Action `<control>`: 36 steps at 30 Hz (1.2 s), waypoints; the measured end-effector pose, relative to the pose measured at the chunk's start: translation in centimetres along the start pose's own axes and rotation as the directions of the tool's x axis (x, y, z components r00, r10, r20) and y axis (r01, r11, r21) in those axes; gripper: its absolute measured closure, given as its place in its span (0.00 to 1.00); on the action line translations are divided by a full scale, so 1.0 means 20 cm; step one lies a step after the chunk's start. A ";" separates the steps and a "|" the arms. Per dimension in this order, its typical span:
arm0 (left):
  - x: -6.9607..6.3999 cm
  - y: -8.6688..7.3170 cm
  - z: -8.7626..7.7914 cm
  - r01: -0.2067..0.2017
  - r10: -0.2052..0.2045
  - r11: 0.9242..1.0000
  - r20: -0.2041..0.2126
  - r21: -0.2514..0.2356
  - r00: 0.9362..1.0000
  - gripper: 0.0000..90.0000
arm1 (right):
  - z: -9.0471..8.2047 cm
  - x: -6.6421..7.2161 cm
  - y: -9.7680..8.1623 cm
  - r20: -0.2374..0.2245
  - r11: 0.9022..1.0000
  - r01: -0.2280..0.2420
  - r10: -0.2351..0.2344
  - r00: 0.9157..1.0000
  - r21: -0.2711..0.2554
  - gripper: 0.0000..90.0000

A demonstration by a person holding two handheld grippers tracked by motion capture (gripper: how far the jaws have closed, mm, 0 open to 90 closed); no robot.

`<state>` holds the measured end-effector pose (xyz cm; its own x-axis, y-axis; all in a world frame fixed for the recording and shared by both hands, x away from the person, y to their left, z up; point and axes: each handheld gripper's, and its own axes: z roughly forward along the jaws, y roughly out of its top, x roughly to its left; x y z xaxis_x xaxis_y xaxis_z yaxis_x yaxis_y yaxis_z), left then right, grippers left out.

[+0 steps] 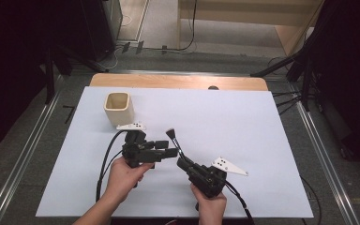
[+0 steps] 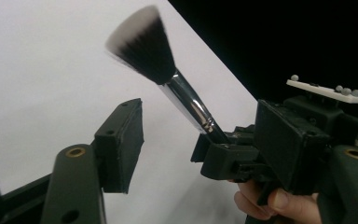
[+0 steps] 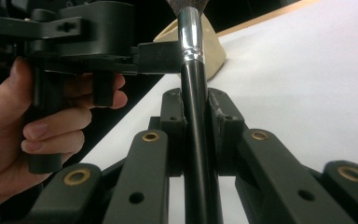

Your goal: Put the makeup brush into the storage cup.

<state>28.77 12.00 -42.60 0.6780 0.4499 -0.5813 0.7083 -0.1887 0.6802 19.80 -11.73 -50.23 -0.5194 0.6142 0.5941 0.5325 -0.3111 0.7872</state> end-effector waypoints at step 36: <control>0.03 0.01 0.07 0.169 -0.167 0.984 0.040 -0.046 0.985 0.67 | 0.04 0.04 -0.01 0.017 0.998 0.052 -0.051 0.999 -0.019 0.88</control>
<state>29.67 11.00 -43.47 0.5570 0.4403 -0.7042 0.8030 -0.0690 0.5920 19.91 -10.62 -50.03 -0.5343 0.6419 0.5501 0.4919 -0.2932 0.8198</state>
